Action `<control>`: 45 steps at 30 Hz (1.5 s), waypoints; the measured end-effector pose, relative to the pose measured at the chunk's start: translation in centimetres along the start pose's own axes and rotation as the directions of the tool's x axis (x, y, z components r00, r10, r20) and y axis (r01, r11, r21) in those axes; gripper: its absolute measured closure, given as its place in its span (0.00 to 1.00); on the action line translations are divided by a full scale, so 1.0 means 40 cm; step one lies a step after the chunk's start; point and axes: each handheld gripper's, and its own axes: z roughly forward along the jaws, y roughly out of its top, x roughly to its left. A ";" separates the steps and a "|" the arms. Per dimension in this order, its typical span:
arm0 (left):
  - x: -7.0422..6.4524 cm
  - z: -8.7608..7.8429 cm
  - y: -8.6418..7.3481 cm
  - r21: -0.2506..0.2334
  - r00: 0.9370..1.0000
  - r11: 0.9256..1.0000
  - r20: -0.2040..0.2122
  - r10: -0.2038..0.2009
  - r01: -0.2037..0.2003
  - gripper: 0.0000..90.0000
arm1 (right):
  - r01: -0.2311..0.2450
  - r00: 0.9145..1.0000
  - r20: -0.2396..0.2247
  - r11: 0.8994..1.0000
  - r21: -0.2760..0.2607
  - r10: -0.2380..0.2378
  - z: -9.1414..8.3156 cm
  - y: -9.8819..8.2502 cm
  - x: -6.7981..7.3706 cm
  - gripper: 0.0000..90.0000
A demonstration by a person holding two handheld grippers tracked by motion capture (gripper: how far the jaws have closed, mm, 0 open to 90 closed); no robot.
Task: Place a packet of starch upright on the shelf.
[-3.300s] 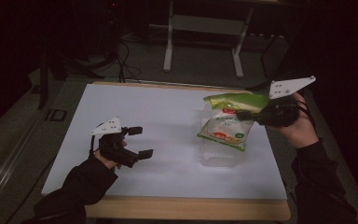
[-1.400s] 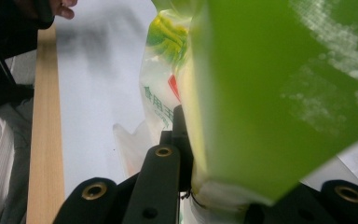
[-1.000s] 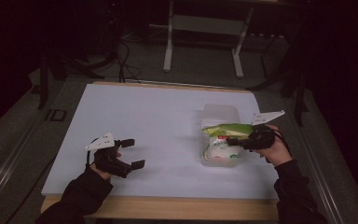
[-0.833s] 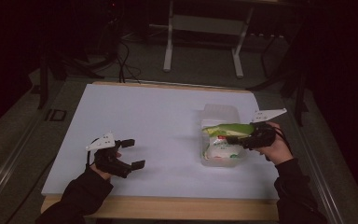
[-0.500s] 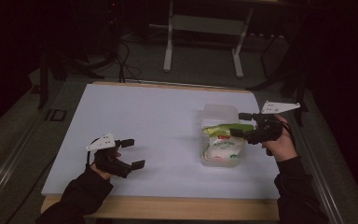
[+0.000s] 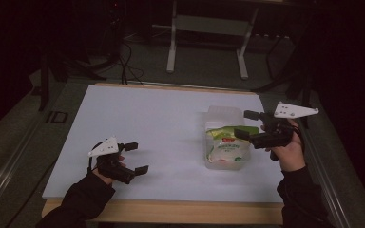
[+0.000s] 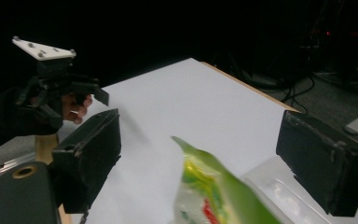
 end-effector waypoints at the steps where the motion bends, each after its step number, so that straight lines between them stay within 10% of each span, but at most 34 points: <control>1: -0.001 -0.001 0.000 -0.004 1.000 1.000 0.000 0.004 -0.004 0.00 | 0.000 1.000 -0.008 1.000 -0.006 0.000 0.000 -0.002 0.009 0.15; 24: -0.018 -0.010 -0.001 -0.009 0.998 0.998 0.016 0.058 -0.058 0.00 | 0.022 1.000 -0.006 1.000 -0.011 -0.022 0.070 -0.128 0.180 0.16; 45: -0.022 -0.008 -0.009 0.006 0.998 0.998 0.032 0.062 -0.062 0.00 | -0.071 0.996 0.057 0.997 0.038 0.069 0.081 -0.264 0.198 0.15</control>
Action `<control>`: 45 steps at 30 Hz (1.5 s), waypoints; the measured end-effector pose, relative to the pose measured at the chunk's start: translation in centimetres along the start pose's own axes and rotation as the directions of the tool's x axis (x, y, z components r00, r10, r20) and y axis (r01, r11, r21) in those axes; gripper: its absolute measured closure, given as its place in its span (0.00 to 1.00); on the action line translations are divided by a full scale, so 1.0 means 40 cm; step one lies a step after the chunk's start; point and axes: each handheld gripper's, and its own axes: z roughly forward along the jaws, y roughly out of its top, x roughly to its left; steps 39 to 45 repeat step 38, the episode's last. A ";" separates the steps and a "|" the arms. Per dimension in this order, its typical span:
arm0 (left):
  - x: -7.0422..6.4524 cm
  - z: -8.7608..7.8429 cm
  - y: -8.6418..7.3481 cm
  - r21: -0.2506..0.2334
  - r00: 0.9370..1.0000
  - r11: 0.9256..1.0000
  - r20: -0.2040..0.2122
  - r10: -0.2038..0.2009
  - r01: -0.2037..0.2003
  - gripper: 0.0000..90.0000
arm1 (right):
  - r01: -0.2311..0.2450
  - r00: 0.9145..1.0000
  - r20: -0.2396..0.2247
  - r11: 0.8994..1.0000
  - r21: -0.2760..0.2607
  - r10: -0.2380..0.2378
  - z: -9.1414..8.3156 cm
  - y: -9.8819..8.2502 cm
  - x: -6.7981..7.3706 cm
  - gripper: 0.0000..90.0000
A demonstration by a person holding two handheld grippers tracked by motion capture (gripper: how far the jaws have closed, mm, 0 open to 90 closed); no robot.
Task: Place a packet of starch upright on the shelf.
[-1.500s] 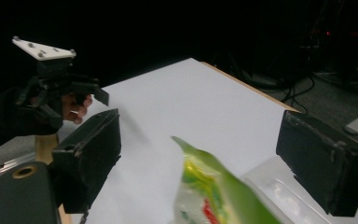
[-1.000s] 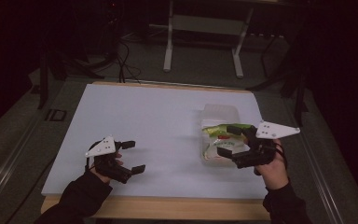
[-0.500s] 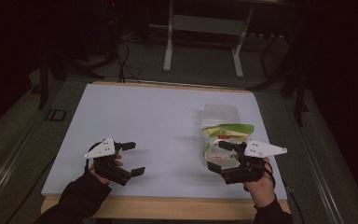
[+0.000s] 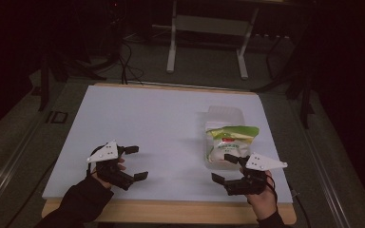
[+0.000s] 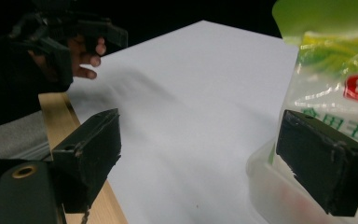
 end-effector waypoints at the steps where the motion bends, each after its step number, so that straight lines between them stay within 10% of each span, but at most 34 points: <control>1: 0.000 0.000 -0.001 0.000 1.000 1.000 0.002 0.000 0.000 0.00 | -0.007 1.000 -0.009 1.000 -0.003 0.006 0.000 -0.004 0.000 0.15; 45: 0.004 0.018 -0.026 0.023 1.000 1.000 0.015 -0.010 0.010 0.00 | 0.022 1.000 0.000 1.000 0.015 -0.022 0.000 -0.070 -0.021 0.16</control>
